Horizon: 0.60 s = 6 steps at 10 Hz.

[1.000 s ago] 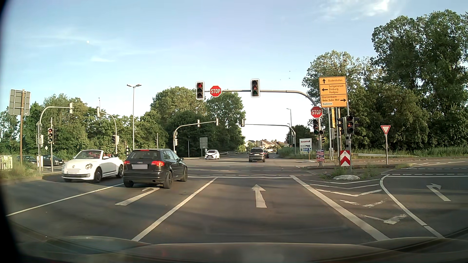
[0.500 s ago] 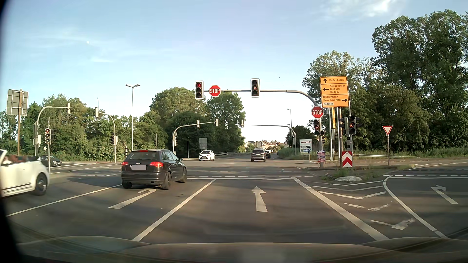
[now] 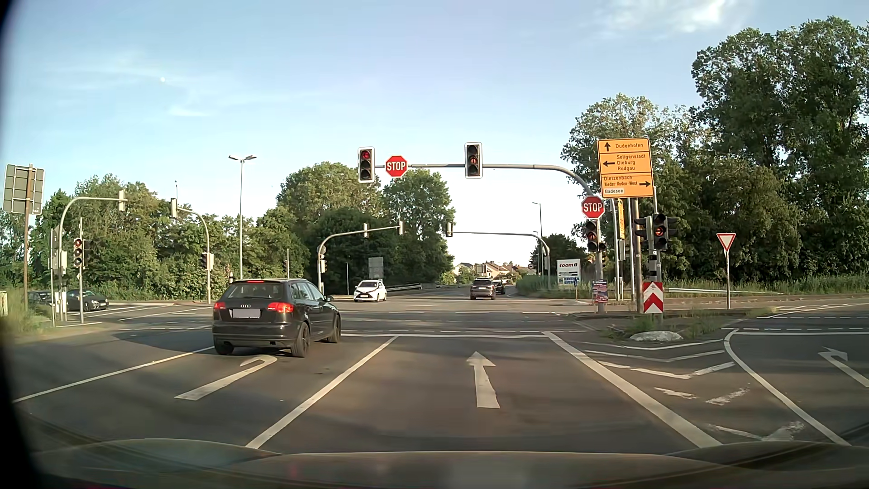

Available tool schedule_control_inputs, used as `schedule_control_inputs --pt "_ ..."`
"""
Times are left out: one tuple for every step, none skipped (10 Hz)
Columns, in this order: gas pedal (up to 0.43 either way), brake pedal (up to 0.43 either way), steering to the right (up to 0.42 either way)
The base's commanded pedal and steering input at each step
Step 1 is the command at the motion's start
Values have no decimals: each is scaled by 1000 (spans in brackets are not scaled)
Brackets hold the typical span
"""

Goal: Follow the waypoints while adhering to traffic rules and regulations

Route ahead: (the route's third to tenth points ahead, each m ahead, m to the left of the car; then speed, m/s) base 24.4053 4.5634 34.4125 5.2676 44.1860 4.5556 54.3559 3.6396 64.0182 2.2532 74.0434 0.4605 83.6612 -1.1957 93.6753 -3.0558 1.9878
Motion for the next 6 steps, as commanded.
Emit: schedule_control_inputs --pt "169 18 6" --pt "98 18 7" --pt "20 18 8" --pt "0 18 8" --pt "0 18 8" --pt "0 18 8"
